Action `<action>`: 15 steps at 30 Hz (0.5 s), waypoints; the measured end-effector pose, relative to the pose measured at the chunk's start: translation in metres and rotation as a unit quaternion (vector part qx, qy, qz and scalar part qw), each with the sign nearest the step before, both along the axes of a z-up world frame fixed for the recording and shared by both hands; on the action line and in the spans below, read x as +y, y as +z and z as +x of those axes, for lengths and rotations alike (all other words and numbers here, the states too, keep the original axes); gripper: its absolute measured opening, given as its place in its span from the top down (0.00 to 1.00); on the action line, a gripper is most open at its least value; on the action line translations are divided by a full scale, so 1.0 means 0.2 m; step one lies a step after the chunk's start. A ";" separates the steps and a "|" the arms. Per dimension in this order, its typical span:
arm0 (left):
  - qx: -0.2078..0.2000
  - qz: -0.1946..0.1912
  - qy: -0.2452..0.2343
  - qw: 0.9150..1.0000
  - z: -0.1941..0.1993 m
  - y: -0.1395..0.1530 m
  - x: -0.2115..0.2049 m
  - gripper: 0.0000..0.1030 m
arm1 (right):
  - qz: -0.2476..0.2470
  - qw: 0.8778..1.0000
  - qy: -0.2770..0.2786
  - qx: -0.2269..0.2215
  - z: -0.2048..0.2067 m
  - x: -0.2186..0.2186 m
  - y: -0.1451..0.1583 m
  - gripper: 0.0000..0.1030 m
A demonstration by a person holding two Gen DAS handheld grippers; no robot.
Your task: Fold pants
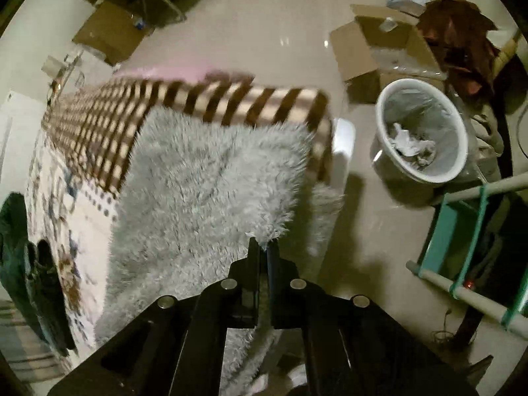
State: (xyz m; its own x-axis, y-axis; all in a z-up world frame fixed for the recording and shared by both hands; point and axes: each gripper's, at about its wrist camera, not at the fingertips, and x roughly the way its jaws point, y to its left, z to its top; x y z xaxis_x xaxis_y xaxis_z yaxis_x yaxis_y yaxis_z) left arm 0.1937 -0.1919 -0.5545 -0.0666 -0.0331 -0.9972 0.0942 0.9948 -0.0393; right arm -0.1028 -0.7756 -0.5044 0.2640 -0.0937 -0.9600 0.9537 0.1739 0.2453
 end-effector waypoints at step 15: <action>-0.035 -0.039 0.169 0.984 -0.24 0.26 0.77 0.18 | 0.191 0.975 0.105 -0.045 0.08 0.55 -0.12 0.61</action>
State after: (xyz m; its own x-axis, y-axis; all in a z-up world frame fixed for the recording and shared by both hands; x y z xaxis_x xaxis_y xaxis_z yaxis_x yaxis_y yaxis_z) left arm 0.1463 -0.0385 -0.5026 0.0295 -0.1179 -0.9926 -0.2365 0.9640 -0.1215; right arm -0.0878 -0.6652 -0.5285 0.3240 0.3303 -0.8865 0.8786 0.2425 0.4114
